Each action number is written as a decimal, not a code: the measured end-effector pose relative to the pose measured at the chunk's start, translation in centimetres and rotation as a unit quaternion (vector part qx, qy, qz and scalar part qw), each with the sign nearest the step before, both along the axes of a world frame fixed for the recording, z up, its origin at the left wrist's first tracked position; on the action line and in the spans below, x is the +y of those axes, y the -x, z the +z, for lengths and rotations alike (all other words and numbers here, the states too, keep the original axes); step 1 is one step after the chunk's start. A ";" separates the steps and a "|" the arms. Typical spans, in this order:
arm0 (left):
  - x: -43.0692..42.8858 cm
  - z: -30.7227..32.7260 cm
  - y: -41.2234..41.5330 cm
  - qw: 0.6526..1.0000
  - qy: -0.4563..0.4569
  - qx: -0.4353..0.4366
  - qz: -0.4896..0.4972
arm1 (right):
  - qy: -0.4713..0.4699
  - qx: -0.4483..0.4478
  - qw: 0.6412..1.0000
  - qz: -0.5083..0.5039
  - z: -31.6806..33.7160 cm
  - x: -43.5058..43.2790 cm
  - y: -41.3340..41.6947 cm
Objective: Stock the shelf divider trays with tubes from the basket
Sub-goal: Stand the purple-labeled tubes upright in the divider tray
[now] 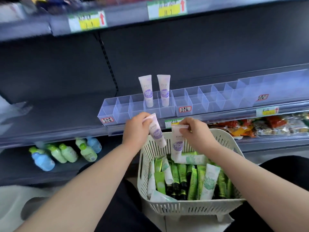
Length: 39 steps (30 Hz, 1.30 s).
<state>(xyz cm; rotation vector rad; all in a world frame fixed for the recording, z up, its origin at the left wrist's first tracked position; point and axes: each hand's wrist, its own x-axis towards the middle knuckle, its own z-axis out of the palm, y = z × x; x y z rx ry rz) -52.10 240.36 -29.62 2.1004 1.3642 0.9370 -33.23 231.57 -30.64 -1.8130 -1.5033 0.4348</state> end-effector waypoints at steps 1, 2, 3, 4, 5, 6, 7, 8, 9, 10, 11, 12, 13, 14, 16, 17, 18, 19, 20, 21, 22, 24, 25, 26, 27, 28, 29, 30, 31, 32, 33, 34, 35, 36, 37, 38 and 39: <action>0.4 1.2 0.6 1.000 -0.021 -0.015 0.013 | -0.015 -0.012 1.000 0.006 1.1 0.7 0.4; 0.8 2.3 1.1 0.998 -0.038 -0.036 0.026 | -0.031 -0.023 0.999 0.013 2.1 1.5 0.8; 1.2 3.5 1.7 0.996 -0.051 -0.060 0.041 | -0.048 -0.030 0.998 0.019 3.2 2.3 1.2; 1.6 4.6 2.2 0.993 -0.062 -0.081 0.057 | -0.064 -0.035 0.997 0.022 4.2 3.2 1.6; 2.1 5.5 2.8 0.990 -0.070 -0.096 0.072 | -0.079 -0.039 0.996 0.022 5.2 4.2 2.1; 2.6 6.3 3.3 0.988 -0.074 -0.103 0.088 | -0.091 -0.041 0.995 0.022 6.2 5.2 2.6; 3.2 7.0 3.7 0.986 -0.075 -0.107 0.100 | -0.100 -0.041 0.994 0.023 7.1 6.2 3.1; 3.8 7.6 4.2 0.985 -0.075 -0.111 0.106 | -0.104 -0.042 0.993 0.025 7.8 7.3 3.6; 4.4 8.1 4.6 0.984 -0.075 -0.117 0.108 | -0.104 -0.043 0.993 0.028 8.5 8.4 4.1; 5.2 8.5 5.1 0.984 -0.077 -0.122 0.107 | -0.101 -0.046 0.993 0.030 9.0 9.5 4.5; 5.9 8.9 5.5 0.983 -0.082 -0.123 0.107 | -0.099 -0.048 0.993 0.031 9.4 10.6 5.0; 6.6 9.2 6.0 0.983 -0.090 -0.119 0.108 | -0.100 -0.050 0.993 0.031 9.8 11.7 5.4; 7.4 9.4 6.4 0.982 -0.097 -0.115 0.111 | -0.104 -0.053 0.993 0.029 10.1 12.8 5.9; 8.3 9.6 6.8 0.982 -0.101 -0.113 0.115 | -0.107 -0.055 0.992 0.028 10.3 14.0 6.3; 10.1 9.7 7.5 0.981 -0.099 -0.110 0.126 | -0.110 -0.064 0.991 0.032 10.6 16.4 7.2; 11.0 9.7 7.8 0.981 -0.098 -0.105 0.131 | -0.110 -0.071 0.991 0.037 10.7 17.6 7.6; 11.9 9.6 8.0 0.981 -0.098 -0.097 0.135 | -0.109 -0.081 0.990 0.043 10.7 18.8 7.9; 12.7 9.5 8.1 0.982 -0.099 -0.087 0.136 | -0.107 -0.095 0.989 0.047 10.6 20.0 8.1; 13.5 9.3 8.2 0.983 -0.101 -0.080 0.135 | -0.105 -0.110 0.987 0.049 10.4 21.0 8.3; 14.2 9.2 8.2 0.983 -0.102 -0.074 0.133 | -0.105 -0.125 0.985 0.048 10.2 21.9 8.4; 14.9 9.0 8.2 0.983 -0.103 -0.068 0.133 | -0.107 -0.140 0.983 0.044 10.0 22.8 8.5; 16.2 8.7 8.1 0.984 -0.101 -0.061 0.134 | -0.125 -0.182 0.975 0.033 9.9 24.2 8.6; 16.8 8.5 7.9 0.984 -0.098 -0.058 0.134 | -0.137 -0.210 0.968 0.029 9.9 24.8 8.7; 17.3 8.3 7.8 0.985 -0.095 -0.054 0.132 | -0.147 -0.234 0.961 0.024 9.9 25.3 8.6; 17.8 8.1 7.6 0.986 -0.093 -0.048 0.129 | -0.153 -0.252 0.955 0.018 9.9 25.7 8.6; 18.2 7.9 7.4 0.987 -0.090 -0.041 0.125 | -0.153 -0.261 0.953 0.011 9.8 26.1 8.4; 18.5 7.7 7.2 0.988 -0.086 -0.033 0.122 | -0.150 -0.264 0.953 0.005 9.7 26.3 8.2; 18.8 7.5 7.0 0.989 -0.082 -0.024 0.119 | -0.144 -0.265 0.953 0.000 9.4 26.5 8.1; 19.1 7.4 6.8 0.990 -0.078 -0.014 0.117 | -0.136 -0.268 0.954 0.000 9.1 26.7 7.9; 19.3 7.3 6.7 0.990 -0.073 -0.005 0.116 | -0.126 -0.275 0.953 0.002 8.6 26.7 7.8; 19.5 7.1 6.5 0.991 -0.069 0.001 0.116 | -0.113 -0.286 0.951 0.006 8.2 26.8 7.7; 19.7 7.1 6.4 0.991 -0.065 0.007 0.116 | -0.101 -0.299 0.949 0.011 7.8 26.8 7.7; 19.9 7.0 6.2 0.992 -0.061 0.014 0.114 | -0.092 -0.315 0.945 0.014 7.4 26.8 7.7; 20.0 6.9 6.0 0.992 -0.057 0.022 0.112 | -0.087 -0.334 0.939 0.013 7.0 26.8 7.7; 20.2 6.9 5.8 0.992 -0.052 0.030 0.109 | -0.085 -0.352 0.932 0.008 6.8 26.9 7.7; 20.3 7.0 5.6 0.993 -0.047 0.037 0.106 | -0.086 -0.367 0.926 0.001 6.7 26.9 7.7; 20.5 7.0 5.3 0.993 -0.042 0.045 0.102 | -0.088 -0.381 0.920 -0.006 6.8 27.0 7.6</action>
